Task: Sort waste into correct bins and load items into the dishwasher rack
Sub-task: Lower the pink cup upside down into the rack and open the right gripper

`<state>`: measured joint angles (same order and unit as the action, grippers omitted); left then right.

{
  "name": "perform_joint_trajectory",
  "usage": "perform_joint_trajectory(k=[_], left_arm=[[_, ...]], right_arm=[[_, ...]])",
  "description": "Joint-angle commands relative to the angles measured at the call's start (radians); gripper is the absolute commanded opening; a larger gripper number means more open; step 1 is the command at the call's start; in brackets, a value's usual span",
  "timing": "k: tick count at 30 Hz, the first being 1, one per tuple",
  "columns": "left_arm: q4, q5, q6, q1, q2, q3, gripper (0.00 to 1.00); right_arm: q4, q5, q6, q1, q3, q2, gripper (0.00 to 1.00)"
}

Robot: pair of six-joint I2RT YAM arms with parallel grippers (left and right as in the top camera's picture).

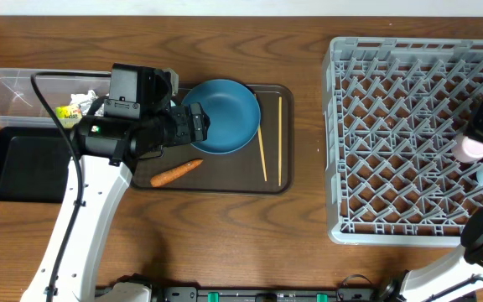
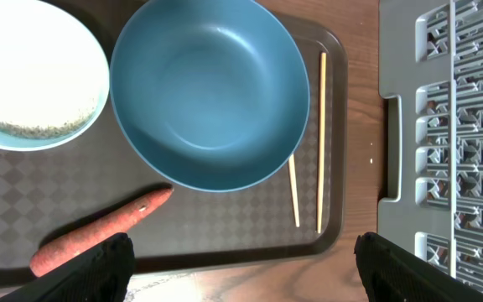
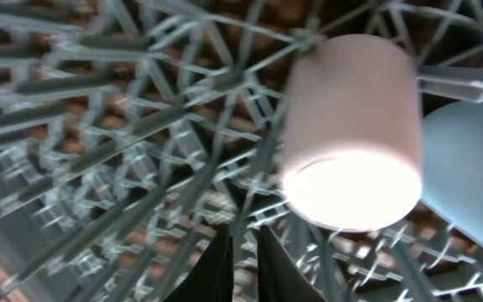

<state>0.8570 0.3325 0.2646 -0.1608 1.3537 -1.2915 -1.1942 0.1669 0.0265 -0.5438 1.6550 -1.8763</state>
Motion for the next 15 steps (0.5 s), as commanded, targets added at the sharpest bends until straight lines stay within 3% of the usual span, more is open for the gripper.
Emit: perform_joint_trajectory(k=[1, 7, 13, 15], left_arm=[[0.003, -0.013, -0.010, 0.003, -0.002, -0.008, 0.87], [0.003, -0.013, -0.010, 0.003, -0.002, -0.008, 0.87], [0.002, -0.013, -0.010, 0.003, -0.002, -0.008, 0.87], [0.002, -0.013, -0.010, 0.003, -0.002, -0.008, 0.87]], right_arm=[[0.052, -0.066, 0.029, -0.013, -0.068, 0.009, 0.12], [0.173, -0.145, 0.086, -0.045, -0.133, 0.009, 0.12], [0.208, -0.145, 0.108, -0.067, -0.092, 0.015, 0.22], [0.209, -0.148, 0.108, -0.071, -0.072, 0.015, 0.29]])
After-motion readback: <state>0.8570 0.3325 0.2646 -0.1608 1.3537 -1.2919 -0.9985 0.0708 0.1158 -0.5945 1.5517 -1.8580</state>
